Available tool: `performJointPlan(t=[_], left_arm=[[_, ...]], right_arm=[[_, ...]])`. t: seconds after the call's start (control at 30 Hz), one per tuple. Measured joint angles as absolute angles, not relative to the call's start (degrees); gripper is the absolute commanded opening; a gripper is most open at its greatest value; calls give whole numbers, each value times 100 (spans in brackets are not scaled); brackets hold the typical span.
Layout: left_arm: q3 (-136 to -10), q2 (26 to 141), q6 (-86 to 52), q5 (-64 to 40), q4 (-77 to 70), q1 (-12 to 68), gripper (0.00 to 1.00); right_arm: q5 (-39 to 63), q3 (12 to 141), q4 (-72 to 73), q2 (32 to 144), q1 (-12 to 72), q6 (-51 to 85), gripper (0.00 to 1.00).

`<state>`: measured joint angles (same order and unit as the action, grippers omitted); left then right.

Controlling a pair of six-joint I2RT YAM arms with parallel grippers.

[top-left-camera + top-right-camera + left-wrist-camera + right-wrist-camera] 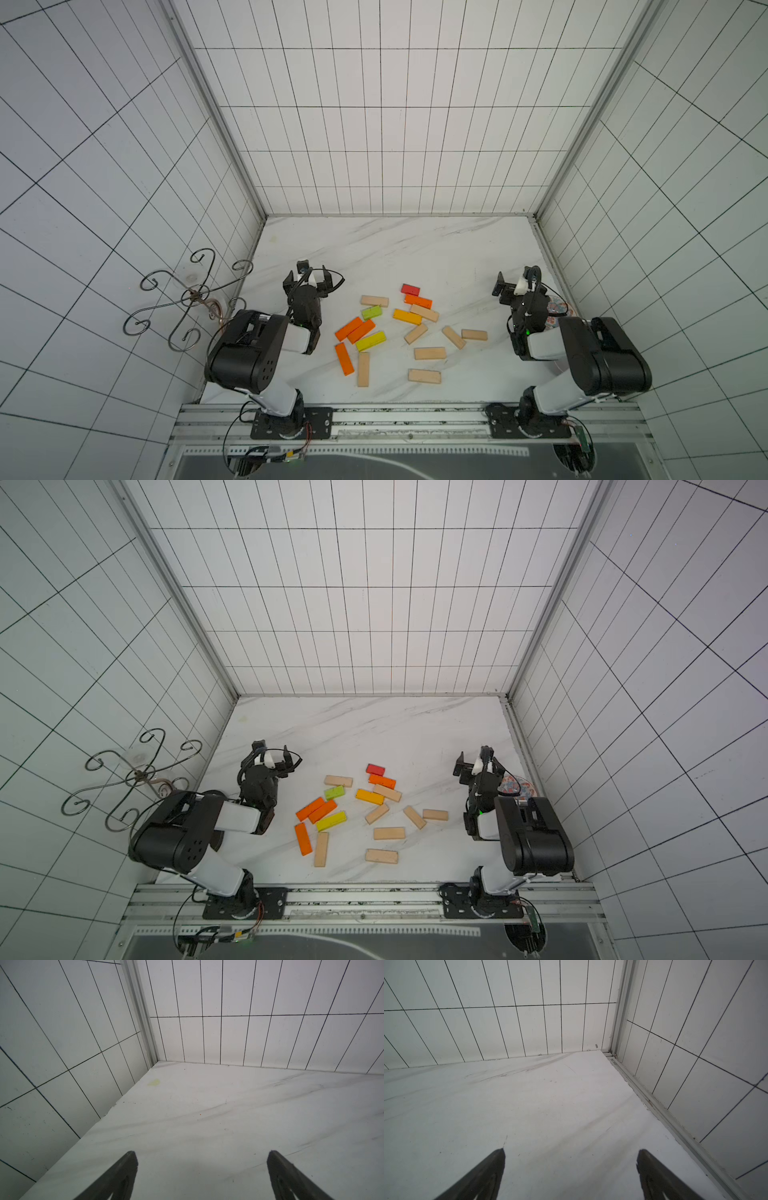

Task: Assemble a giraffe with building blocks
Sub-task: Pick up the building block from the center of the board.

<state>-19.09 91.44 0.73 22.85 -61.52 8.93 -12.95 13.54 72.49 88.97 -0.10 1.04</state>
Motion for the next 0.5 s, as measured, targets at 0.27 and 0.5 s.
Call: performJointPlan(t=[0.27, 0.5], left_arm=[[-1909, 9144, 73, 2285, -6154, 893, 97], [-1909, 9144, 67, 2143, -6143, 801, 97]], right_arm=[[-1295, 1354, 7249, 8897, -10, 104, 100], [-1295, 1354, 7249, 8897, -10, 106, 100]])
